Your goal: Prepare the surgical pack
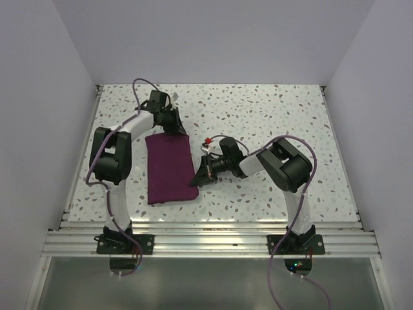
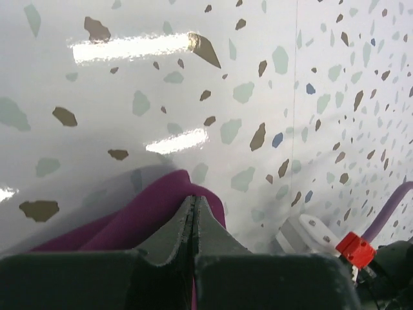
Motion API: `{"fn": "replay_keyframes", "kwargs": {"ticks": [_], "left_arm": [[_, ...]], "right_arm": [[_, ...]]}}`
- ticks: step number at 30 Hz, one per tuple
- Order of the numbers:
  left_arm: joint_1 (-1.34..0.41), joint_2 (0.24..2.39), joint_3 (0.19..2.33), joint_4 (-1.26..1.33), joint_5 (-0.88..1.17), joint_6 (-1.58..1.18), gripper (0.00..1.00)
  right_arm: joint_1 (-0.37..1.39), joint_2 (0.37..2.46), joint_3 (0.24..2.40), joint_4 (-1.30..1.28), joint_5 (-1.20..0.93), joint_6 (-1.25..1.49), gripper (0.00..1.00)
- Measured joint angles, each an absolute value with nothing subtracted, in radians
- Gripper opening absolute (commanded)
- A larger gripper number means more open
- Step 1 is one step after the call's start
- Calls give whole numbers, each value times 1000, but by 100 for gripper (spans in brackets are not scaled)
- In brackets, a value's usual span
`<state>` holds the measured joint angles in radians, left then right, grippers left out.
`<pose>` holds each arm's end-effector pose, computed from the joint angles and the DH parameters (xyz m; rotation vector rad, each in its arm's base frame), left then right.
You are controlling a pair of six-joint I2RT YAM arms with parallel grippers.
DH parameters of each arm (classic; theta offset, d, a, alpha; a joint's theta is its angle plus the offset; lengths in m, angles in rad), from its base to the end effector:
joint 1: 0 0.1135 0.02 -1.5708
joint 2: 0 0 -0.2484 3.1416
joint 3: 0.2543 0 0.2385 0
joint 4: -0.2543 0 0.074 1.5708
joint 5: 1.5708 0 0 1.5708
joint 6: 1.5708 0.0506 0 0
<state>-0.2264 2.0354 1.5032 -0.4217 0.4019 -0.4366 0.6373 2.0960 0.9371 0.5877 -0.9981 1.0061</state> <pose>0.4150 -0.1159 0.1718 -0.1042 2.5864 -0.7654 0.2779 0.2587 0.0861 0.2609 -2.4790 -1.8421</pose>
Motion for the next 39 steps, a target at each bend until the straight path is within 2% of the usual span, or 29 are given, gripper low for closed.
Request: {"fn": "replay_keyframes", "kwargs": {"ticks": [9,15,16,17,20,23,26,27,30,32,33,35,36,39], "left_arm": [[-222,2180,1614,-407,418,-462,0],[-195,2165,1697,-467,371,-460,0],[-187,2141,1704,-488,342,-460,2],[-177,2107,1705,-512,306,-461,9],[-147,1965,1703,-593,180,-464,23],[-113,1762,1653,-627,67,-471,31],[-85,1539,1523,-647,-10,-471,36],[-80,1472,1468,-648,-31,-470,37],[-80,1338,1327,-693,-66,-467,46],[-81,1273,1225,-715,-75,-469,51],[-81,1245,1179,-729,-77,-472,53],[-81,1192,1095,-748,-75,-480,57],[-81,1171,1070,-756,-72,-487,59],[-81,1081,990,-768,-39,-510,65]], "right_arm": [[657,2080,912,549,-1006,982,5],[662,2027,937,410,-997,913,5],[666,2020,965,350,-986,870,5],[672,2016,1007,270,-971,822,5],[705,2008,1171,21,-892,669,6],[752,1996,1302,-138,-824,550,7],[800,1976,1375,-260,-756,476,13],[813,1967,1389,-299,-720,457,19],[837,1938,1399,-402,-614,424,25],[839,1912,1399,-476,-524,408,33],[836,1896,1398,-506,-479,402,44],[830,1853,1383,-557,-388,394,58],[828,1823,1367,-580,-348,392,98],[822,1699,1266,-609,-234,411,99]]}}
